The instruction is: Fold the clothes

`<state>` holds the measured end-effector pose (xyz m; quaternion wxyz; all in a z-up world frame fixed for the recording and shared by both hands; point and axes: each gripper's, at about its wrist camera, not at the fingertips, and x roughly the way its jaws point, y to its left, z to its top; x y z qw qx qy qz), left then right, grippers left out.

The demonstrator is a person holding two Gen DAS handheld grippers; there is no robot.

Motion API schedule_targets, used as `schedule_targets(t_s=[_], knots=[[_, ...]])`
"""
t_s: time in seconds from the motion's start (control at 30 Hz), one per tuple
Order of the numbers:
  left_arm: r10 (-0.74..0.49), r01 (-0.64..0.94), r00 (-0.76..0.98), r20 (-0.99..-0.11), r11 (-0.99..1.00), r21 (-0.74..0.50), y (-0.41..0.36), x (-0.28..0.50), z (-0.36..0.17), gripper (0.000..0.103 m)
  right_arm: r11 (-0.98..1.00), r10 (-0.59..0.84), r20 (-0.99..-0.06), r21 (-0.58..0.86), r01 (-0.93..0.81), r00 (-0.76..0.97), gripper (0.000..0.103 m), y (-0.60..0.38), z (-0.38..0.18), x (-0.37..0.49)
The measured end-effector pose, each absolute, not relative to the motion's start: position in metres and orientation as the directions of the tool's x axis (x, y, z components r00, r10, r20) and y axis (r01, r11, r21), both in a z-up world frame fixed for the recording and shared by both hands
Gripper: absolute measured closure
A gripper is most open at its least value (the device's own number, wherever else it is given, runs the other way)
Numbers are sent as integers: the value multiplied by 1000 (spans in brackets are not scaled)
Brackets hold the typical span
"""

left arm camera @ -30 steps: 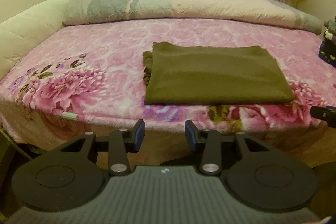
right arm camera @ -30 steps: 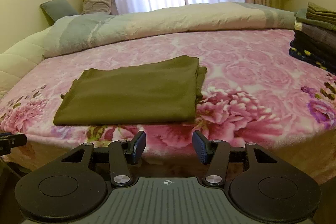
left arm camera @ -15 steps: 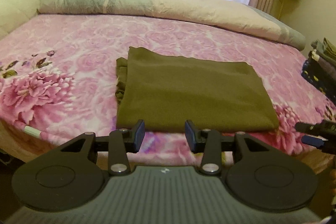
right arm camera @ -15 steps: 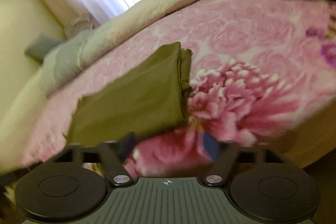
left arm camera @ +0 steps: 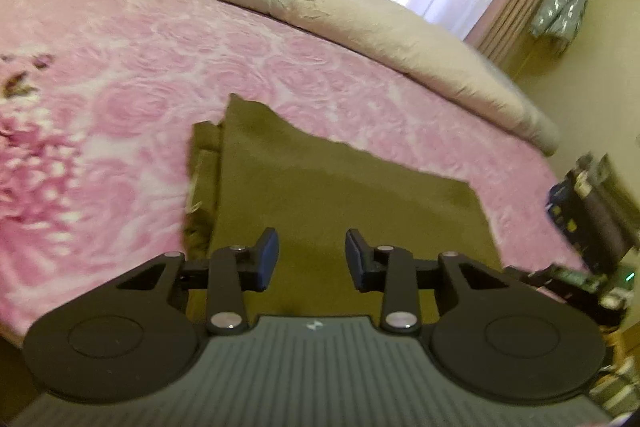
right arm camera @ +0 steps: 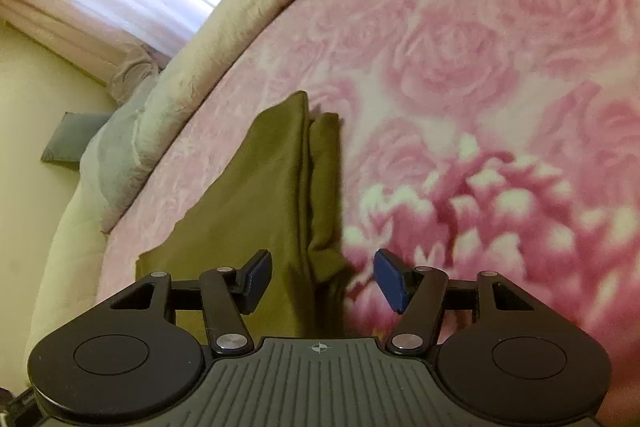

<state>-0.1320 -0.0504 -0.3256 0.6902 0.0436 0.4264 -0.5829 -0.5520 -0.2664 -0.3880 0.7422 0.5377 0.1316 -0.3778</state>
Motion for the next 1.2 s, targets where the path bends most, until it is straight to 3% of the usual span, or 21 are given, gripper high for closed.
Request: schedule_targets(t_s=[0.4,0.43,0.5,0.6,0.63,0.67,0.73,0.83,0.9,1.03,1.2], knots=[[-746,710,-138,-651,384,-591,-95,-79,-382,73,228,-276,-535,771,595,799,43,-296,-406,-536],[-739,695,-143,-659,399,-599,-97,-75,-388,78,233,-276,-528,774,588,804,44,-295,-408,-537],[-738,678,-155,-657,404,-614,-96,-72,-395,80,219,-284,-532,774,594,798,61,-294,-413,-539],[-740,680,-164,-652,394,-619,-96,-71,-397,80,206,-284,-519,788,580,806,63,-295,-414,-540],[-740,678,-168,-651,393,-621,-96,-70,-397,80,211,-284,-526,781,587,802,66,-295,-413,-539],[-740,675,-173,-650,391,-625,-97,-69,-397,80,204,-279,-552,766,610,786,76,-296,-410,-535],[-739,668,-183,-648,390,-633,-98,-67,-398,80,190,-270,-601,732,654,752,82,-300,-404,-527],[-743,657,-193,-641,387,-647,-96,-63,-397,80,196,-294,-726,592,782,622,87,-298,-373,-503],[-748,648,-195,-634,387,-656,-93,-63,-395,80,279,-370,-796,397,874,480,90,-286,-337,-468],[-764,624,-201,-613,382,-682,-81,-57,-388,80,483,-538,-773,44,875,336,90,-234,-285,-383],[-793,600,-185,-580,376,-706,-60,-39,-375,79,624,-641,-712,-264,736,288,89,-157,-296,-281]])
